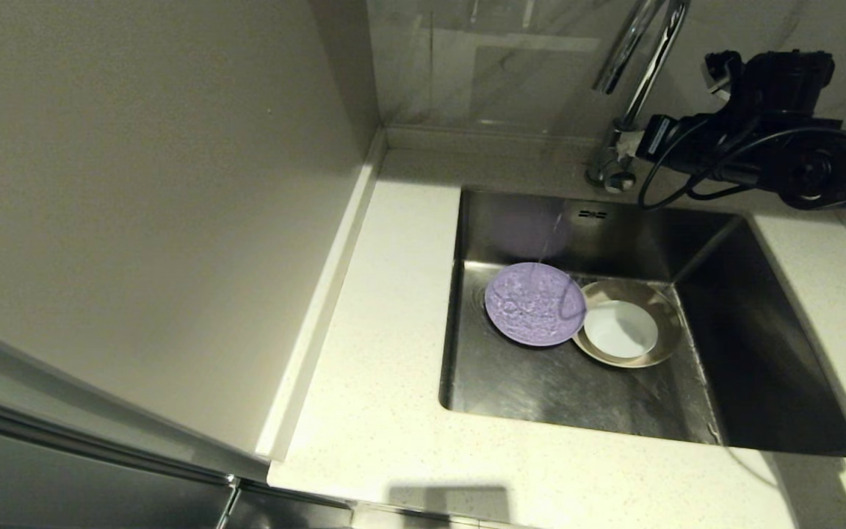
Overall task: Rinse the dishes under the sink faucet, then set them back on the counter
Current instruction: Turn off the faucet, then put a plate back to the table from the sink
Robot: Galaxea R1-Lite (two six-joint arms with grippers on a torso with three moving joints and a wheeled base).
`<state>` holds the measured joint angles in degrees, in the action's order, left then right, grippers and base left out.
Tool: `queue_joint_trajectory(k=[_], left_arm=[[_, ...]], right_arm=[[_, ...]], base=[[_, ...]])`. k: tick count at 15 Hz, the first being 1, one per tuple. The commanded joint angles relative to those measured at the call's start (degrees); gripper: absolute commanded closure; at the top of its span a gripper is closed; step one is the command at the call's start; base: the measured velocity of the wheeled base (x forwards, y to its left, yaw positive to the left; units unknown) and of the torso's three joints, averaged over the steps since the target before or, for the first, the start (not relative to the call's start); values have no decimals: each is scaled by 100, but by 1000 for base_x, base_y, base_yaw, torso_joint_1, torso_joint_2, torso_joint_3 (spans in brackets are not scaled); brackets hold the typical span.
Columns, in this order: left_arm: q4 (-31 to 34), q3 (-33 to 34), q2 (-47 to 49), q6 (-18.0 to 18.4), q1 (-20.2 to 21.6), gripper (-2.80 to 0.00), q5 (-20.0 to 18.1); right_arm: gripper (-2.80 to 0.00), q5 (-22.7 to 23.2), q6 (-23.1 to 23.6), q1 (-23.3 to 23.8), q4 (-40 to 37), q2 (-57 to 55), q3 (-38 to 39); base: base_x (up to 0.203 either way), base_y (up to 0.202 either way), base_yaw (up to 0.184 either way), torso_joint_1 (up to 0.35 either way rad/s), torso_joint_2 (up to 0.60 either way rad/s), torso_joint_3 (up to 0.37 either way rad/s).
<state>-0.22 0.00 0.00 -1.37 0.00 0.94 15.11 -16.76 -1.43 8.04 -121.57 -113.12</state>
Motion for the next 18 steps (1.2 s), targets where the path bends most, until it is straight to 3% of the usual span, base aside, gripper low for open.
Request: queue_joint_trajectory(k=[1,8,12,14,16,18], left_arm=[[-4,0,-18,-4,0,0,3],[-4,0,-18,-4,0,0,3],[-4,0,-18,-4,0,0,3],[-4,0,-18,-4,0,0,3],[-4,0,-18,-4,0,0,3],[-4,0,-18,-4,0,0,3]], right_arm=[[0,31,-28,11,212,-252,-34],[0,65,-437,9,238,219,140],[0,82,-293,9,9,1190,1382],[0,88,543,95,-599,1761,2331],[0,58,2033,327,-1041,2238,3285],[0,23,2820,500,-1229,2545,4086]], base=[[0,0,0,0,0,0],[0,0,0,0,0,0],[0,0,0,0,0,0],[0,0,0,0,0,0],[0,0,0,0,0,0],[0,0,0,0,0,0]])
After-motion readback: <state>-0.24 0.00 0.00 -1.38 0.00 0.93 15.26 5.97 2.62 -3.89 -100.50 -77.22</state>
